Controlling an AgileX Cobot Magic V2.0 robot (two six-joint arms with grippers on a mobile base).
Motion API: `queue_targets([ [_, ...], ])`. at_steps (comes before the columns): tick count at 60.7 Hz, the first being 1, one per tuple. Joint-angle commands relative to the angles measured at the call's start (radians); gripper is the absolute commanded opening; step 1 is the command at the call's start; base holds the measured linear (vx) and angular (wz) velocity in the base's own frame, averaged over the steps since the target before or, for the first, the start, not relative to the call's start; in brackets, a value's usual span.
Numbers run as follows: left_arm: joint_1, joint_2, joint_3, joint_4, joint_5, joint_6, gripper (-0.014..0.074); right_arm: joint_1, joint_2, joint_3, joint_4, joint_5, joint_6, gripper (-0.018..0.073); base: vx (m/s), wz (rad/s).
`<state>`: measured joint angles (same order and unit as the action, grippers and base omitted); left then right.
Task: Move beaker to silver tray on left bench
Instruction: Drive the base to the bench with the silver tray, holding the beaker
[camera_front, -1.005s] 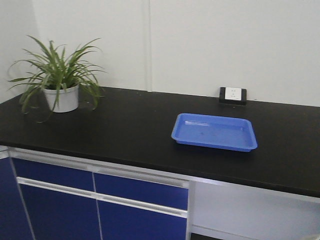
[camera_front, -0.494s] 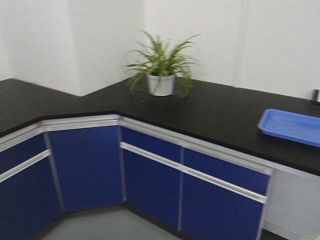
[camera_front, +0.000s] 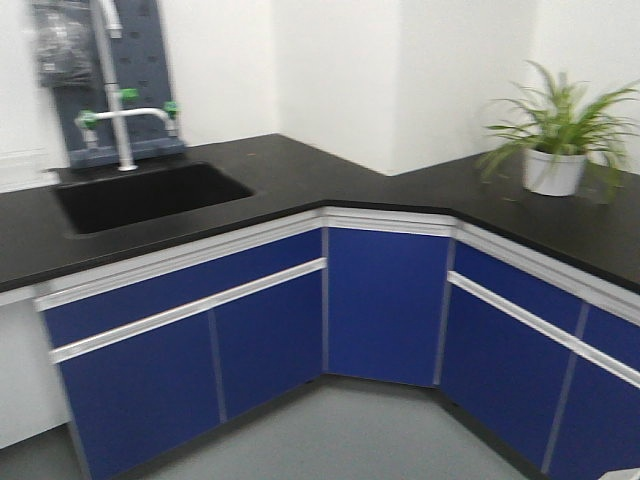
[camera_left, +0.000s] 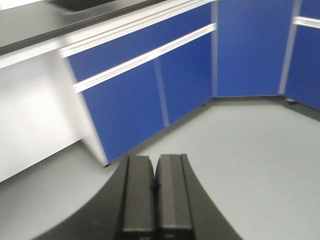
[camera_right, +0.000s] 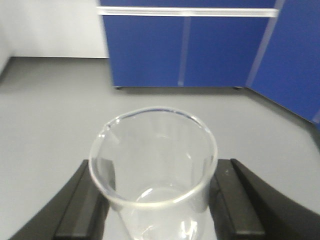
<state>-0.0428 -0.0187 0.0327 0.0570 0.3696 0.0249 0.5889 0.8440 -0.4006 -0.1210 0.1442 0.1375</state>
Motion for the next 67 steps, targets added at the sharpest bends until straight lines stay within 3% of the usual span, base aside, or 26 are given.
queue_targets([
  [1,-0.007,-0.007,0.02,-0.003,-0.075,-0.002,0.0001,-0.002,-0.011,-0.028,-0.003,-0.079,-0.005,-0.0014,-0.16,0.63],
  [67,-0.007,-0.007,0.02,-0.003,-0.075,-0.002,0.0001,-0.002,-0.011,-0.028,-0.003,-0.079,-0.005,-0.0014,-0.02,0.46],
])
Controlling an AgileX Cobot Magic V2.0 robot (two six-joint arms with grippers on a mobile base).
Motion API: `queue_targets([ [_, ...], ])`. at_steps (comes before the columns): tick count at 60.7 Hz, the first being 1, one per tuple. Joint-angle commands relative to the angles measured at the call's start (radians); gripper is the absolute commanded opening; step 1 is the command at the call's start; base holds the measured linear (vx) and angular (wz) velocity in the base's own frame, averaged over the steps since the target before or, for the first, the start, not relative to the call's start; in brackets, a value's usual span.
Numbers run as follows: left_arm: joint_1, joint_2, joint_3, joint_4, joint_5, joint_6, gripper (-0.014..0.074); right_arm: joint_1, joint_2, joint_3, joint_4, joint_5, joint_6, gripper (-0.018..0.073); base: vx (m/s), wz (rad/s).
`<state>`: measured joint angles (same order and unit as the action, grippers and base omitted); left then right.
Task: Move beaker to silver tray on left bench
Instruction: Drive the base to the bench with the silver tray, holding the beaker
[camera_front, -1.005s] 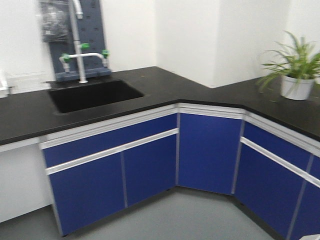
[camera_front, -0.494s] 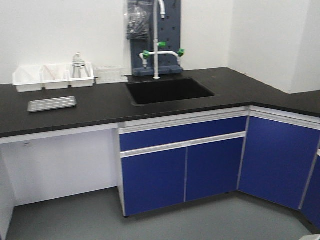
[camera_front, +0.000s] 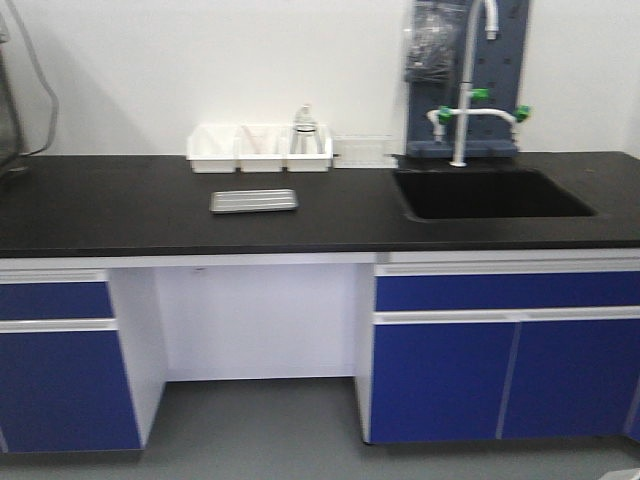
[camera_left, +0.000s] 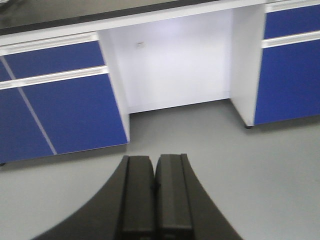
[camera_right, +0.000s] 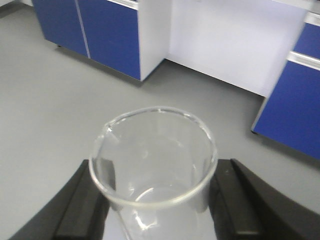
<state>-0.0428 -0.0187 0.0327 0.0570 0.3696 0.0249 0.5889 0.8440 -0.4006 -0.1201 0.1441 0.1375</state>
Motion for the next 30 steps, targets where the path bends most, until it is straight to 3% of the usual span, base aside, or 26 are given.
queue_targets([
  [1,-0.007,-0.007,0.02,-0.003,-0.075,-0.002,0.0001,-0.002,-0.011,-0.028,-0.004,-0.079,-0.005,-0.0014,0.16,0.5],
  [30,-0.007,-0.007,0.02,-0.003,-0.075,-0.002,0.0001,-0.002,-0.011,-0.028,-0.004,-0.079,-0.005,-0.0013,0.24,0.39],
])
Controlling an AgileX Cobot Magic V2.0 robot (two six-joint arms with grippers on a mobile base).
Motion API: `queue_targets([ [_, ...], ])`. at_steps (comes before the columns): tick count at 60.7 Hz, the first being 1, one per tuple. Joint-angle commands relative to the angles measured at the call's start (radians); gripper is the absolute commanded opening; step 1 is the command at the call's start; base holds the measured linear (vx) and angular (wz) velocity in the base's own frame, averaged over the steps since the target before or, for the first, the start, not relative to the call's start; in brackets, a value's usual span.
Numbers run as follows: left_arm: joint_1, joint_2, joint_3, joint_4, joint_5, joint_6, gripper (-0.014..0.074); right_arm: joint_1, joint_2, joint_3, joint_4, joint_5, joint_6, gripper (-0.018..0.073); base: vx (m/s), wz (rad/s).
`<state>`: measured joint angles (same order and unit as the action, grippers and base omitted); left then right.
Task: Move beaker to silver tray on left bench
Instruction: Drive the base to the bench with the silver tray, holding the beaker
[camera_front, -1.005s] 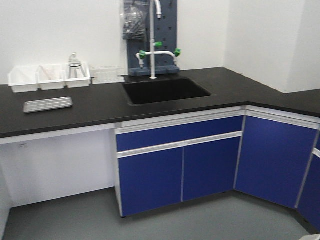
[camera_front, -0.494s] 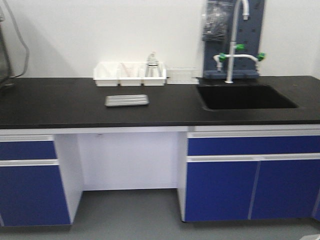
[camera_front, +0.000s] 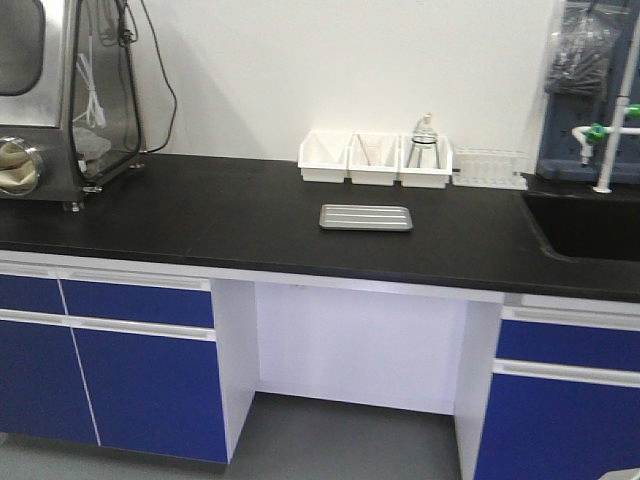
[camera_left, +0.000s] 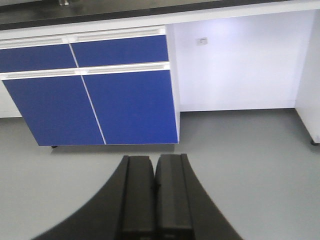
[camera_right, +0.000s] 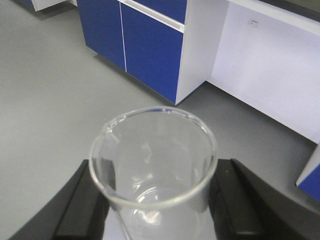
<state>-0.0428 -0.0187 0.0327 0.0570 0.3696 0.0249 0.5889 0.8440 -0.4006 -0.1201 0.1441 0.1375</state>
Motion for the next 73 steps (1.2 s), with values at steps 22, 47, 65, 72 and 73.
queue_targets([
  [22,-0.007,-0.007,0.02,-0.003,-0.075,-0.002,0.0001,-0.002,-0.011,-0.028,-0.004,-0.079,-0.005,-0.0011,0.34,0.1],
  [47,-0.007,-0.007,0.02,-0.003,-0.075,-0.002,0.0001,-0.002,-0.011,-0.028,-0.004,-0.078,-0.005,-0.0011,0.35,0.01],
  [65,-0.007,-0.007,0.02,-0.003,-0.075,-0.002,0.0001,-0.002,-0.011,-0.028,-0.004,-0.078,-0.005,-0.0011,0.37,-0.01],
  [72,-0.007,-0.007,0.02,-0.003,-0.075,-0.002,0.0001,-0.002,-0.011,-0.028,-0.004,-0.078,-0.005,-0.0011,0.37,-0.04],
  [73,-0.007,-0.007,0.02,-0.003,-0.075,-0.002,0.0001,-0.002,-0.011,-0.028,-0.004,-0.078,-0.005,-0.0011,0.37,-0.06],
])
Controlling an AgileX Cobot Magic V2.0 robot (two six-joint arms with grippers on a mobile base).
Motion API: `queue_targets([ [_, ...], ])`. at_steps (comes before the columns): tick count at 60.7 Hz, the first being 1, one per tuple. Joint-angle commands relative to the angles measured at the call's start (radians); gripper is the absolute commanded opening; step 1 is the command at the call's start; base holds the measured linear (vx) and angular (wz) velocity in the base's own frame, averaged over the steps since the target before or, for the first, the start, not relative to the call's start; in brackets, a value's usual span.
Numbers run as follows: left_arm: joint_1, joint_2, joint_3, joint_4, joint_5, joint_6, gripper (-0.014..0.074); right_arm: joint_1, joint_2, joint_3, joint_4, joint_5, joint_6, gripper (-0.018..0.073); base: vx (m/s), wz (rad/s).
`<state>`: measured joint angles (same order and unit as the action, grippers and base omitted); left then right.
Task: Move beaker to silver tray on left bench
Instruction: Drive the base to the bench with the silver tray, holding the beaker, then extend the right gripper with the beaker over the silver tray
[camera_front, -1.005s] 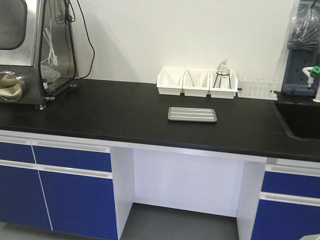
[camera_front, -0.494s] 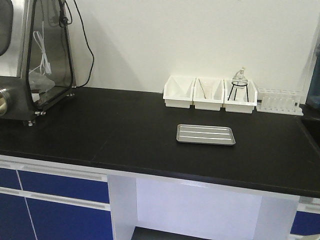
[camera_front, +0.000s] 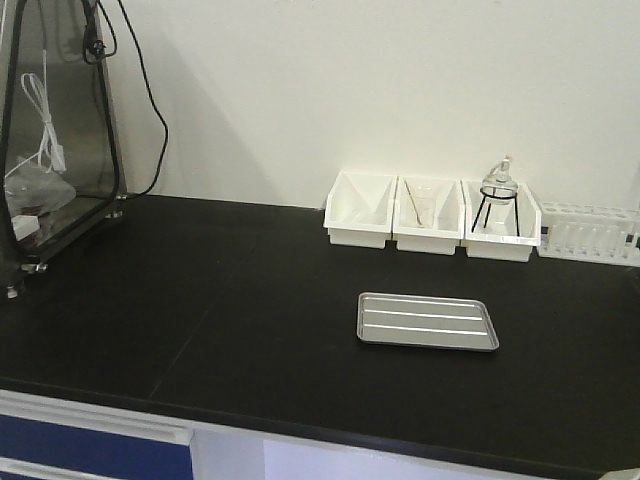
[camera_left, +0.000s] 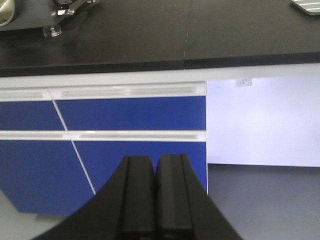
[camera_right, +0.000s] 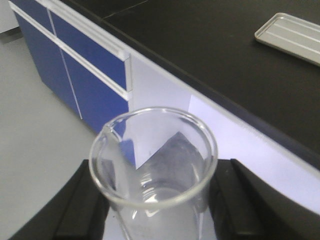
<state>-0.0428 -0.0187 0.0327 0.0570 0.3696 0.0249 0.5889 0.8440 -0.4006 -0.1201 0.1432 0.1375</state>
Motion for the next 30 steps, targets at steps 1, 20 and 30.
queue_targets([
  [1,-0.007,-0.007,0.02,-0.003,-0.075,-0.002,0.0001,-0.002,-0.011,-0.028,-0.004,-0.077,-0.005,-0.0011,0.37,-0.06],
  [20,-0.007,-0.007,0.02,-0.003,-0.075,-0.002,0.0001,-0.002,-0.011,-0.028,-0.004,-0.077,-0.005,-0.0011,0.35,-0.13],
  [30,-0.007,-0.007,0.02,-0.003,-0.075,-0.002,0.0001,-0.002,-0.011,-0.028,-0.004,-0.077,-0.005,-0.0011,0.33,-0.26],
])
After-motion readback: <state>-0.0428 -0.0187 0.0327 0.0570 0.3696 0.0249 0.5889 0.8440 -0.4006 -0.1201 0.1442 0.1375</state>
